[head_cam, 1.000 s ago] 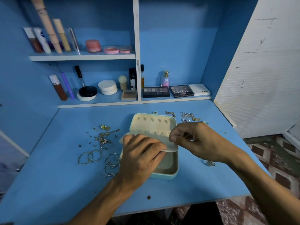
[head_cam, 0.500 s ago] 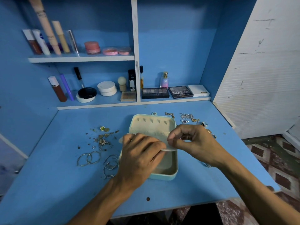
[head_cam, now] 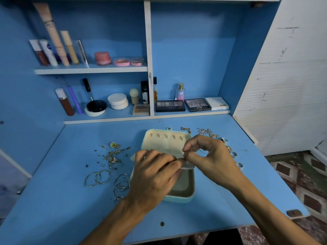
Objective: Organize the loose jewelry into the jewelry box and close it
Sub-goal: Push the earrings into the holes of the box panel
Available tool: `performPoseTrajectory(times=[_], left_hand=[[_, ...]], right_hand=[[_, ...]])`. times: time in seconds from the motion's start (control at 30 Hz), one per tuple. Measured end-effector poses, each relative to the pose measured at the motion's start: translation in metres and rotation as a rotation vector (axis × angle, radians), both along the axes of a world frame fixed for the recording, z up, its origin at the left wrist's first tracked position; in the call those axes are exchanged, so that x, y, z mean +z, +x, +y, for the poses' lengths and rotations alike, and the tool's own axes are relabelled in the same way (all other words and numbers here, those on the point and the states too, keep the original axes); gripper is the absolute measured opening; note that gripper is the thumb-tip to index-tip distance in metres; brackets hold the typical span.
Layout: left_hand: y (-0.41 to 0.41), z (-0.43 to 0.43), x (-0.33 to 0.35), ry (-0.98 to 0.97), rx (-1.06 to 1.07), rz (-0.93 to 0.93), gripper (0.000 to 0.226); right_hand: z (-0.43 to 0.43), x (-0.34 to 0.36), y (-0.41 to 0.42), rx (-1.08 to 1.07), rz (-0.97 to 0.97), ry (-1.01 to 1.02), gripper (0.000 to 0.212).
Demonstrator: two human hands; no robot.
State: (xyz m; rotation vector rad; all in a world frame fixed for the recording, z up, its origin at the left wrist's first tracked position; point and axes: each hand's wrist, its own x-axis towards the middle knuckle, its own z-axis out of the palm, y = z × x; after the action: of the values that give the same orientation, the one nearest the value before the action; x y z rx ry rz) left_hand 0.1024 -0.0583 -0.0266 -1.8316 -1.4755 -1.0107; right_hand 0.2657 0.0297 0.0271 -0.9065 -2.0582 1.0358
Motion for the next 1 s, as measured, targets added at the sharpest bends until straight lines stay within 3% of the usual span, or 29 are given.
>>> performPoseTrajectory(times=[0.27,0.6,0.77,0.87,1.0], left_hand=[[-0.002,0.002,0.0,-0.007,-0.007,-0.001,0.01],[-0.003,0.002,-0.002,-0.006,-0.019,-0.012,0.008],[-0.003,0.001,-0.002,-0.011,-0.024,0.0,0.011],[-0.003,0.002,-0.002,-0.013,-0.027,0.003,0.012],[-0.004,0.003,-0.003,0.005,-0.045,-0.009,0.007]], right_hand=[[-0.002,0.008,0.004,0.008,-0.089,0.153,0.008],[0.001,-0.003,0.012,0.008,-0.074,0.004,0.022],[-0.002,-0.001,0.012,-0.007,-0.023,0.029,0.008],[-0.003,0.002,0.011,-0.003,-0.056,0.062,0.02],[0.001,0.002,0.012,0.06,-0.134,0.028,0.02]])
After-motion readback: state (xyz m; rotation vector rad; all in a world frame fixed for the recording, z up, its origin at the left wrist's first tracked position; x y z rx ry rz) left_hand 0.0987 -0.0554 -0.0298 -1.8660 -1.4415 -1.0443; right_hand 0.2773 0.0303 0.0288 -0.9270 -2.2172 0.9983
